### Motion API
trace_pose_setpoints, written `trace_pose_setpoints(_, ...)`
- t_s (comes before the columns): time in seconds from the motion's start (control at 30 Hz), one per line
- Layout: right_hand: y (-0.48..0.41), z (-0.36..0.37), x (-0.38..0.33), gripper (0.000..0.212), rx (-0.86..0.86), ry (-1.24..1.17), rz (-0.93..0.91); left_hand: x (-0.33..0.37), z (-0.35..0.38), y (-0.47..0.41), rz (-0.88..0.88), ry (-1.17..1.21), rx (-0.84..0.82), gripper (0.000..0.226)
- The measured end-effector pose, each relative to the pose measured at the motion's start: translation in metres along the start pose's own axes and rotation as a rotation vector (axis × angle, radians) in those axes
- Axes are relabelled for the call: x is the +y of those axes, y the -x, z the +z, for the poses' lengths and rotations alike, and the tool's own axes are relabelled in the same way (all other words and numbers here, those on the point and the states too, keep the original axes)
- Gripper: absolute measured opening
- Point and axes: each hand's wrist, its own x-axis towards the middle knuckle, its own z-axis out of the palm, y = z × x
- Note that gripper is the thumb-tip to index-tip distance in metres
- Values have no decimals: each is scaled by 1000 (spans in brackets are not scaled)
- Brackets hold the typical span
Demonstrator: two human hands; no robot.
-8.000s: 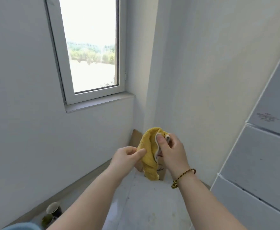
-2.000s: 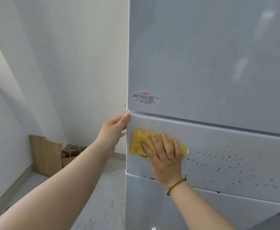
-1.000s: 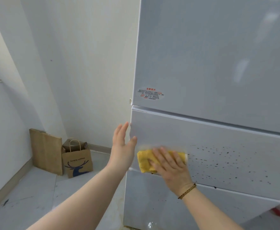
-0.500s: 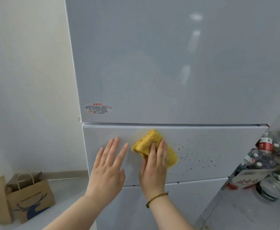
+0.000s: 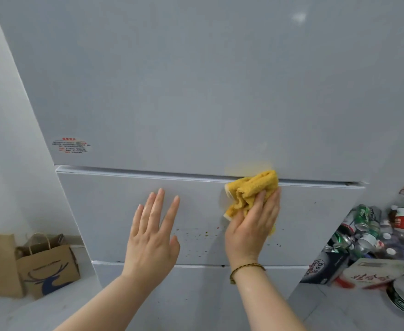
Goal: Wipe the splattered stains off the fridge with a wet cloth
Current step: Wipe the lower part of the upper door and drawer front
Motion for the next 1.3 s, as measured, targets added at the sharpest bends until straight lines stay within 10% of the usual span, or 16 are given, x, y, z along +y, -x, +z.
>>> trace_pose_setpoints(0.3,7,7,17,54,-142,89,-621,16,14,-5,-121,-93,25,84)
trace_pose_setpoints(0.47,-21,-24,71,48,-80,94,-321,45,14,-8,-53,-66,41,81)
trace_pose_setpoints(0.63,-43,-36,66,57,106,-111,397,56,26,-11,137,-73,0,83)
trace_pose_setpoints(0.93,-40,-46,115,45,-123,150,-298,67,51,-12,65,-99,63,86)
trace_pose_setpoints(1.3,-65,-72,111,58,102,-170,643,67,53,-12,59,-147,46,85)
